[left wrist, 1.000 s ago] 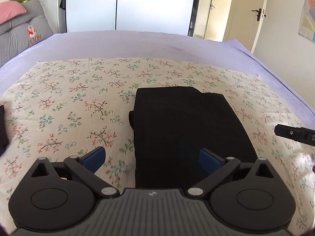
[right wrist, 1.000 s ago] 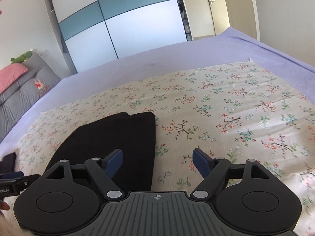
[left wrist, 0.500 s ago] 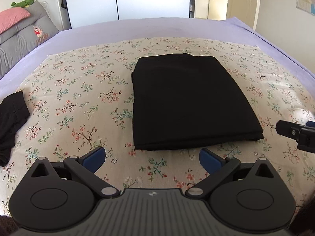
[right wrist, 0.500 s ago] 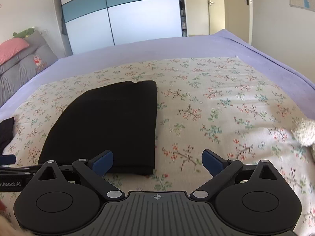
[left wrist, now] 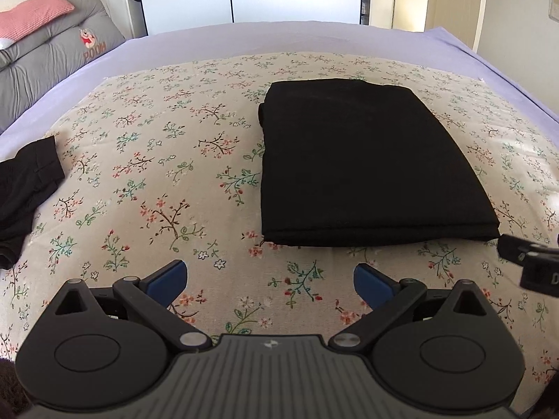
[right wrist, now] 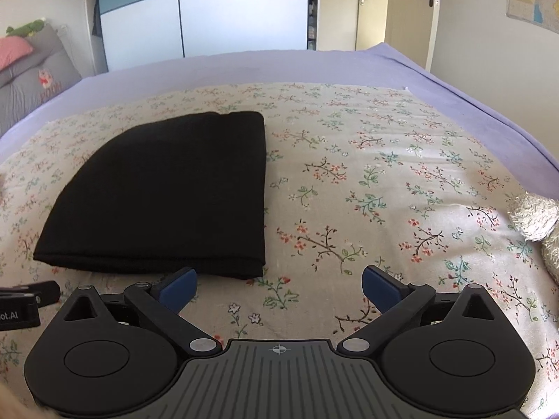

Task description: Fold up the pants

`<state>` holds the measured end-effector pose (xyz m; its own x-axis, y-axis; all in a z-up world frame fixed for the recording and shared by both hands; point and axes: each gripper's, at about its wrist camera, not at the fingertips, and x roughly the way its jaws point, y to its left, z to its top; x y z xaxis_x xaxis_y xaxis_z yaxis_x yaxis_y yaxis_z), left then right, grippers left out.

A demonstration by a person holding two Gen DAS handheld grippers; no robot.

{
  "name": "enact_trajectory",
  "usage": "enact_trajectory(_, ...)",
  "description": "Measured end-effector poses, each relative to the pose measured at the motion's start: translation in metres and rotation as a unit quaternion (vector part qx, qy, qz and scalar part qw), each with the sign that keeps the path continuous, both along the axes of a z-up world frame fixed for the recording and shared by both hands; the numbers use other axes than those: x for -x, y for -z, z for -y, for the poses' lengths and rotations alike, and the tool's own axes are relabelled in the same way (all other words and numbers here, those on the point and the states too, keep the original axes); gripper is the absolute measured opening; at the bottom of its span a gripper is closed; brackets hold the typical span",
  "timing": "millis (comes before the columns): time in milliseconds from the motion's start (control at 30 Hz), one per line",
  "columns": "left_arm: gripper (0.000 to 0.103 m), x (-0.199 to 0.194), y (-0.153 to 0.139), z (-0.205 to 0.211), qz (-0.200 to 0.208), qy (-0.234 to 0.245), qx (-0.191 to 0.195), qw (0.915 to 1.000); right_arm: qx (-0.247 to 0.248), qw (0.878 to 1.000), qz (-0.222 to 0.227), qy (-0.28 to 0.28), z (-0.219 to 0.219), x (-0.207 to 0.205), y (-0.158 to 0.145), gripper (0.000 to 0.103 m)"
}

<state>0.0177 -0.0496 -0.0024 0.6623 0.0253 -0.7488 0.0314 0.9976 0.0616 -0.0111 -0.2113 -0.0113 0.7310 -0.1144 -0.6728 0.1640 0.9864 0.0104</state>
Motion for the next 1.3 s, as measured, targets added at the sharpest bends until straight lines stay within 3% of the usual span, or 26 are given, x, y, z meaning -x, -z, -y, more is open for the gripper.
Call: enact_trajectory(1300, 0.103, -0.0003, 0.0061, 0.0042, -0.005, 0.01, -0.005, 0.9999, 0.018, 1.0, -0.011, 0.002, -0.0031, -0.0036, 0.0069, 0.102)
